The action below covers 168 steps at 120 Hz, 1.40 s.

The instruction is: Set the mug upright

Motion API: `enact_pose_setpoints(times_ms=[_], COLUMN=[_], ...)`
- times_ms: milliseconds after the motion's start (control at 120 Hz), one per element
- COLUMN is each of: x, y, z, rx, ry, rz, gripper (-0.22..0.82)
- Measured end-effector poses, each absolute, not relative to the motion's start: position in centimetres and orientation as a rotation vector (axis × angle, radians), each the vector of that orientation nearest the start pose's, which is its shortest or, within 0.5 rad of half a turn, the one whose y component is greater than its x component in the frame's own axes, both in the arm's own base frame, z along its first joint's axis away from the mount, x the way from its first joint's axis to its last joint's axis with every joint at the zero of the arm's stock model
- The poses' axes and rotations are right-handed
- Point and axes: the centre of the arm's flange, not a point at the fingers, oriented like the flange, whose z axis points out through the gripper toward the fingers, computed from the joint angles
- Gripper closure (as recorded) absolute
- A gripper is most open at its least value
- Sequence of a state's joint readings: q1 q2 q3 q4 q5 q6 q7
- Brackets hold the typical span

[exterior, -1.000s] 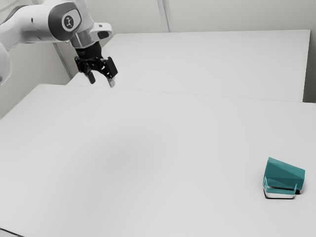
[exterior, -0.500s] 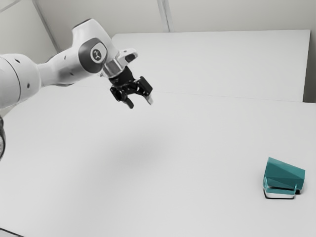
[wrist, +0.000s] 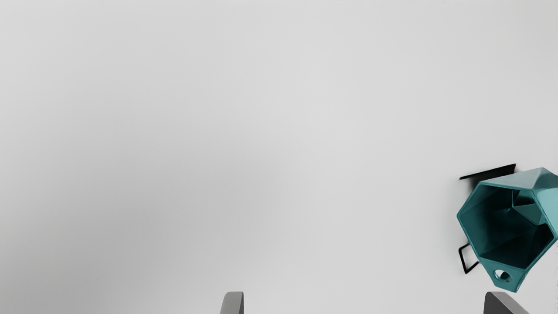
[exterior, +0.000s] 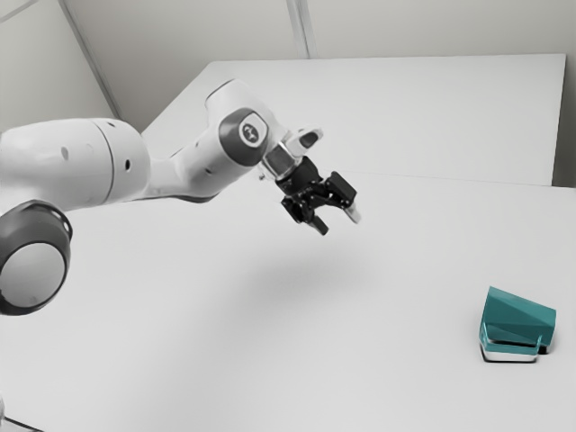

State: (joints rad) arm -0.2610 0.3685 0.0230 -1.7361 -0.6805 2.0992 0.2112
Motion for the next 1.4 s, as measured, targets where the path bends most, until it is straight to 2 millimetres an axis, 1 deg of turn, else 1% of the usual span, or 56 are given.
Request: enact_pose_setpoints(times_ms=[100,317,400,517,567,700,800,1025,1200,1400], x=[63.9,65.6,65.1,63.4,62.8,60.9,59.9,58.9,58.6,57.7], y=[-21.2,-27.6,-29.8,-33.4,-34.5,-36.4,-37.3,-39.7,-42.0,-44.0], z=[36.4,35.6,35.4,34.9,34.9,33.3,32.4,31.4,31.7,30.9], rx=[2.537,2.482,2.454,2.424,2.417,2.400,2.393,2.379,2.362,2.346], ry=[-0.150,-0.227,-0.248,-0.296,-0.316,-0.323,-0.326,-0.344,-0.373,-0.372], rz=[-0.001,0.070,0.078,0.058,0.052,0.003,-0.022,-0.026,0.004,0.007], gripper=[0.00,0.00,0.00,0.00,0.00,0.00,0.00,0.00,0.00,0.00])
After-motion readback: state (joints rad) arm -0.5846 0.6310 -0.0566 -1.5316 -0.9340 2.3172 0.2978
